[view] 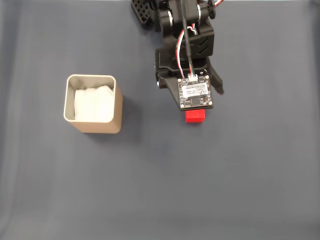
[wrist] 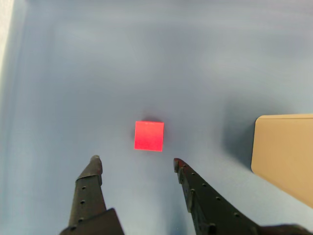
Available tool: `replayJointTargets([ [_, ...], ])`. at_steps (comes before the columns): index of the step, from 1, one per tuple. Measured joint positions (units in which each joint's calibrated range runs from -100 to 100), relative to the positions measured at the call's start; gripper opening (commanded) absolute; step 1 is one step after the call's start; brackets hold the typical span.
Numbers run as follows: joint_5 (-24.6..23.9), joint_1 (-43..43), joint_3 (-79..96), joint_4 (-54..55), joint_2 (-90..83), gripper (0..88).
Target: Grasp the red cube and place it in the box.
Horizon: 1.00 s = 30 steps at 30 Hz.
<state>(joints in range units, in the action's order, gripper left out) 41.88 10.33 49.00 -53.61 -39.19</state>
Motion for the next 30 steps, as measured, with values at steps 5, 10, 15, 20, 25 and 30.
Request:
replayJointTargets([
  [5,0.78,0.0,2.28,3.09,-0.45,38.2],
  [10,1.32,-0.15,4.37,5.85,-0.45,38.8],
  [15,1.95,-0.9,5.46,8.94,-0.45,39.2],
  [20,1.76,-1.43,5.46,10.4,-0.09,39.4],
  [25,1.56,-1.88,6.38,11.94,0.89,39.5],
  [30,1.76,-1.88,7.74,13.48,1.43,39.6],
])
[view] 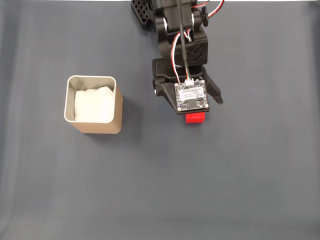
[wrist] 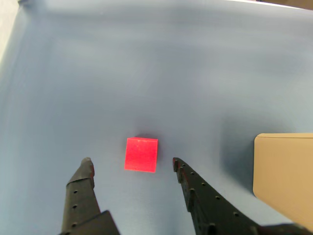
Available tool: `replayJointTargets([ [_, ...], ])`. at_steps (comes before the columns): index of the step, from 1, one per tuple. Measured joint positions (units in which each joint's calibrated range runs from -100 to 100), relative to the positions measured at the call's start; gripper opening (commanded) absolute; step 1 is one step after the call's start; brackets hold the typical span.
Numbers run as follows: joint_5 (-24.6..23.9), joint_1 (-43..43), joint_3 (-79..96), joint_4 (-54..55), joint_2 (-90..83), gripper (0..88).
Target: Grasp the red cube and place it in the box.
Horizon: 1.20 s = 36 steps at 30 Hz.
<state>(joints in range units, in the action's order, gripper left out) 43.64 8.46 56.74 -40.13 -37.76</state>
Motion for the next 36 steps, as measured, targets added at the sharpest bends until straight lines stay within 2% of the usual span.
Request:
replayJointTargets([
  [36,-1.27,0.98,6.38,7.64,6.24,39.5],
])
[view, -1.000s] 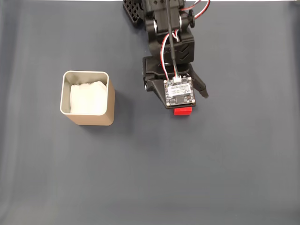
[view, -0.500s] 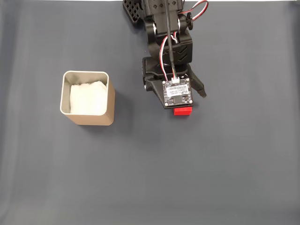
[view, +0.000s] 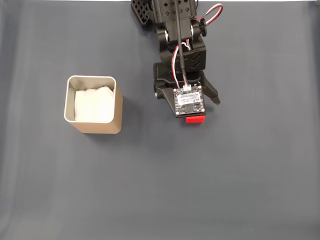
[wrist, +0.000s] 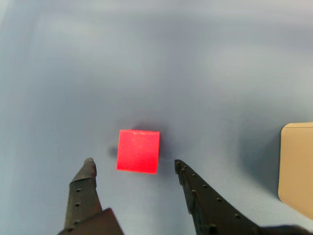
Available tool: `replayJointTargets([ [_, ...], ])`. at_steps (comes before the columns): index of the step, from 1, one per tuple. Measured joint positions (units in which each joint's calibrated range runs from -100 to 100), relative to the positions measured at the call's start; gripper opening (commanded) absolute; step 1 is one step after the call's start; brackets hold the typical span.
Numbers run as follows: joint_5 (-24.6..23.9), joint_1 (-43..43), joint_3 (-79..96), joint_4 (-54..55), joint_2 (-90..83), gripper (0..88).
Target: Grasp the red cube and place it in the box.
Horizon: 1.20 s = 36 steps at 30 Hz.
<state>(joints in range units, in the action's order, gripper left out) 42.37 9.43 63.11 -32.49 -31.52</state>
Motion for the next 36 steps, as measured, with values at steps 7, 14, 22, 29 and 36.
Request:
replayJointTargets([
  [7,-0.54,0.38,-0.09,0.57,0.98,39.0],
  [14,-0.93,1.28,-0.09,1.95,1.52,36.3],
  [22,-1.32,1.28,-1.46,2.92,3.12,22.5],
  [29,-1.37,2.33,-2.64,2.92,3.66,12.1],
  [36,-1.56,2.33,-3.46,2.19,4.01,7.7],
])
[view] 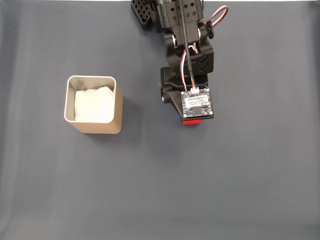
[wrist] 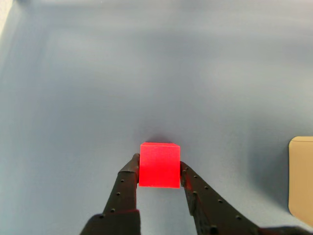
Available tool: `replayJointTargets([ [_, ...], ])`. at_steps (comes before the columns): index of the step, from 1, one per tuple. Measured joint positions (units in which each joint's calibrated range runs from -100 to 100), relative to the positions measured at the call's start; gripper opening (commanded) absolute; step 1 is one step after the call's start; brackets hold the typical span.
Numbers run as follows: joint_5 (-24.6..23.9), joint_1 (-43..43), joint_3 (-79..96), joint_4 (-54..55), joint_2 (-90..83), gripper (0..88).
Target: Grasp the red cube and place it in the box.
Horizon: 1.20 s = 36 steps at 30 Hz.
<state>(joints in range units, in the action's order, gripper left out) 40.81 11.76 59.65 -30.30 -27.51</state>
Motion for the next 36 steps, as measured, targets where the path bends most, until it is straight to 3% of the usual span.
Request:
replayJointTargets([
  [12,1.07,0.0,-1.64,-4.47,-0.89,1.7],
  [36,0.34,-3.61,-27.14,-30.95,-4.73,0.3],
])
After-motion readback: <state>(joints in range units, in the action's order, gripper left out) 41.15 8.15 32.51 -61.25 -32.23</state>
